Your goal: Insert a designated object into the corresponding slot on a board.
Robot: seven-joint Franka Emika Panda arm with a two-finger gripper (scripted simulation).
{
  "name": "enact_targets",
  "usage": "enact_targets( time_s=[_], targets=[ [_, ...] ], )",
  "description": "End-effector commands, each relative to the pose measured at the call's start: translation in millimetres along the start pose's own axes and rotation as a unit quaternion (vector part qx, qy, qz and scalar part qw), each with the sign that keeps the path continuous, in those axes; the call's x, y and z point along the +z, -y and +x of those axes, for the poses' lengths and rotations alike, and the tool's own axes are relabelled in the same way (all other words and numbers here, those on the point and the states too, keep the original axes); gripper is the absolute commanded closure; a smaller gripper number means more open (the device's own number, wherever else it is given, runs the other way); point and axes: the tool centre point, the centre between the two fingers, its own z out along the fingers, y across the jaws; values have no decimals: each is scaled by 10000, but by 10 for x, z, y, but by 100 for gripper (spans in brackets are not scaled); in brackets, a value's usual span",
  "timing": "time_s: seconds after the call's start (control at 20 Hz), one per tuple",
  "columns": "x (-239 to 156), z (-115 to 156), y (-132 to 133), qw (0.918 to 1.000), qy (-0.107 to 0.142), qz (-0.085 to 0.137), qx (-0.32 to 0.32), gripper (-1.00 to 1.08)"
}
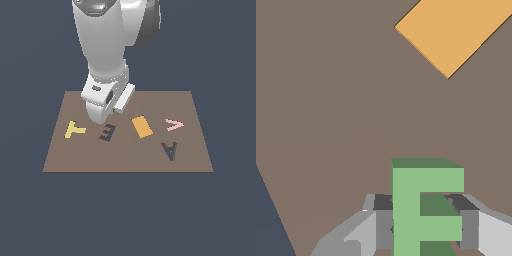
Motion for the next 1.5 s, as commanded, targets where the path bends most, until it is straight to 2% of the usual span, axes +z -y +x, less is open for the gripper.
enact_targets(
  time_s=[0.0, 0.5, 0.8, 1.15, 1.45],
  targets=[
    [3, 1, 2, 10000, 0, 2, -1, 108],
    [-34, 3, -3, 10000, 0, 2, 15, 108],
    [-36, 30, -18, 9997, 0, 2, 231, 108],
    [-42, 100, -67, 9967, -1, 2, 816, 108],
    [-50, 184, -146, 9870, -2, 2, 1609, 108]
  ],
)
